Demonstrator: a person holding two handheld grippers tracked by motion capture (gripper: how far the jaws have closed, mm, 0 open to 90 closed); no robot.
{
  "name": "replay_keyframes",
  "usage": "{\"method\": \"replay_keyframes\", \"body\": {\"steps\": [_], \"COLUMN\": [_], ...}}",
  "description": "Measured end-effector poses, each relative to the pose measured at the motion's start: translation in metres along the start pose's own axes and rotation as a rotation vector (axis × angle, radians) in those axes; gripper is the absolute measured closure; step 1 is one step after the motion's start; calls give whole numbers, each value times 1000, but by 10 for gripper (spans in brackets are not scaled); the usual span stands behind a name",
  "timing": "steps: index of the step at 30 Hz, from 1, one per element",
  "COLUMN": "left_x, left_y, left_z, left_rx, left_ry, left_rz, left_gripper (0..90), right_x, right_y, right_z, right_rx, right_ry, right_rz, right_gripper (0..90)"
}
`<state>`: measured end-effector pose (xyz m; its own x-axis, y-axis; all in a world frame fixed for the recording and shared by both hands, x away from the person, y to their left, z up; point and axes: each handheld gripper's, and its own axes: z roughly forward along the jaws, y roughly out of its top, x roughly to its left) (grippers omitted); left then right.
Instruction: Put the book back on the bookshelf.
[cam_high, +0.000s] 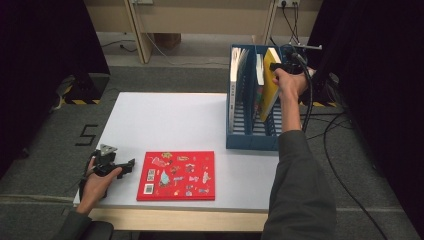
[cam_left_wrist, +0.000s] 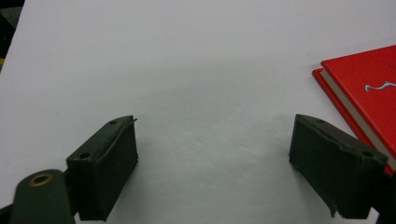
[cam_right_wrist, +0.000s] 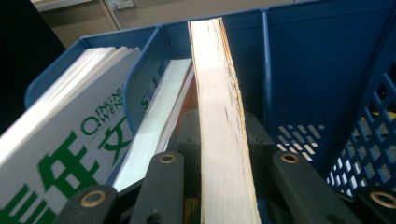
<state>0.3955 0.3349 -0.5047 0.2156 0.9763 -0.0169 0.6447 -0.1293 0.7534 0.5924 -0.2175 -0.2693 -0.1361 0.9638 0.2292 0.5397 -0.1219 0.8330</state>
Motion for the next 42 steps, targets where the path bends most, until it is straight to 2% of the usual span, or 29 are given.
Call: {"method": "replay_keyframes", "body": {"steps": [3, 7, 11, 12, 14, 16, 19, 23, 27, 31, 36, 40, 42], "left_x": [0, 0, 0, 0, 0, 0, 0, 0, 0, 0, 0, 0, 0], "left_y": [0, 0, 0, 0, 0, 0, 0, 0, 0, 0, 0, 0, 0], "left_z": [0, 0, 0, 0, 0, 0, 0, 0, 0, 0, 0, 0, 0], "left_rx": [0, -1, -2, -2, -2, -3, -3, -3, -3, -2, 0, 0, 0], "left_ry": [1, 3, 3, 1, 2, 2, 3, 3, 3, 4, 0, 1, 3], "left_rz": [1, 2, 2, 3, 3, 3, 4, 4, 4, 4, 3, 4, 4], "left_gripper": [143, 144, 144, 144, 145, 146, 146, 145, 145, 145, 144, 143, 144], "right_x": [-2, -5, -2, -2, -2, 0, -3, -8, -14, -16, -17, -18, -20], "right_y": [-6, -14, -19, -20, -19, -17, -15, -18, -24, -33, -49, -60, -65], "right_z": [10, 21, 28, 28, 28, 23, 15, 1, -17, -31, -42, -42, -40], "right_rx": [3, 24, 43, 17, 20, 34, 31, 32, 36, 37, 54, 78, 81], "right_ry": [3, -1, 8, 36, 60, 66, 78, 137, 184, 198, 219, 215, 186], "right_rz": [3, 35, 14, 32, 56, 36, 33, 36, 1, -31, -98, -142, -165], "right_gripper": [735, 726, 717, 707, 684, 643, 564, 495, 451, 429, 457, 508, 538]}}
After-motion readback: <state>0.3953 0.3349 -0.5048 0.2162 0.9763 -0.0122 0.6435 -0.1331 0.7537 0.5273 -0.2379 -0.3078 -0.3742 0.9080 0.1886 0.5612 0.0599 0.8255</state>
